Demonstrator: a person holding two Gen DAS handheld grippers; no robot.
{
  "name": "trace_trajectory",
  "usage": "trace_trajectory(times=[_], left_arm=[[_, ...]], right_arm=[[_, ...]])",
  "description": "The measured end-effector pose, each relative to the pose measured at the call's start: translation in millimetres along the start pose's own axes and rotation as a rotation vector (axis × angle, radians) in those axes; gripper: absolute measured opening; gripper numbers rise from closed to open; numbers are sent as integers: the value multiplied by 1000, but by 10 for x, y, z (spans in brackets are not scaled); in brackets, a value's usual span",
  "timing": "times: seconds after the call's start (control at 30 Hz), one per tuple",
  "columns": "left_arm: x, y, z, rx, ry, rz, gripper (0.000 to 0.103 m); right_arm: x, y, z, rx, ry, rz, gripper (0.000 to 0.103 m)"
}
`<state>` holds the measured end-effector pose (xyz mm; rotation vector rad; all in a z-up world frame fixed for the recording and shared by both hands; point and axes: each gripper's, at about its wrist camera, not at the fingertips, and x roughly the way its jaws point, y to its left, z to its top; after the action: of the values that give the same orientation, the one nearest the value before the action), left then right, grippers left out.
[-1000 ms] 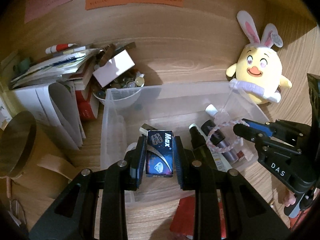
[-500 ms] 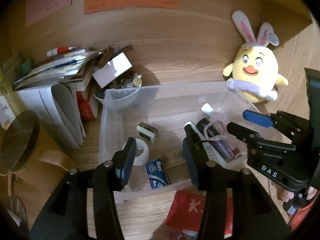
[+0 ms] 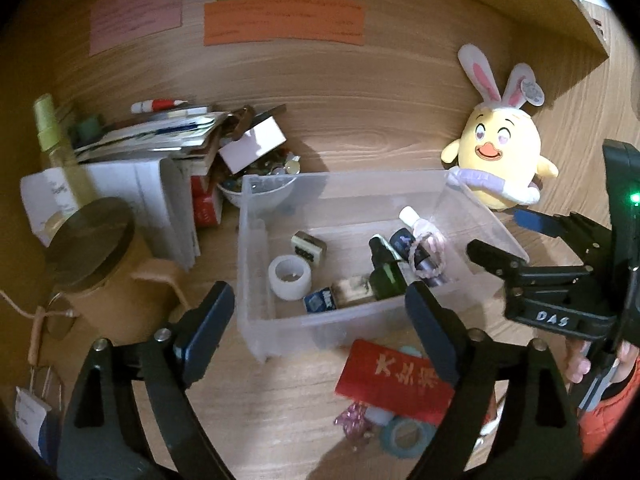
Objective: Organize objects
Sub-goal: 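Carry the bracelet and Max box into the clear box and release both, then grasp the red tea packet with the right tool while the left tool grasps the blue tape roll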
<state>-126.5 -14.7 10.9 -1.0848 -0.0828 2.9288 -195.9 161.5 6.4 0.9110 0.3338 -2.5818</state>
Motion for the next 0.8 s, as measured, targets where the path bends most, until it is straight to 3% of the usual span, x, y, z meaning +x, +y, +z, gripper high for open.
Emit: trace_trajectory(times=[0.33, 0.47, 0.8], left_arm=[[-159, -5, -372, 35, 50, 12, 91], [-177, -40, -586, 44, 88, 13, 91], [-237, -94, -942, 45, 147, -16, 91]], right_arm=[[-341, -69, -355, 44, 40, 87, 84], [-404, 13, -483, 37, 67, 164, 84], [-148, 435, -732, -51, 188, 307, 84]])
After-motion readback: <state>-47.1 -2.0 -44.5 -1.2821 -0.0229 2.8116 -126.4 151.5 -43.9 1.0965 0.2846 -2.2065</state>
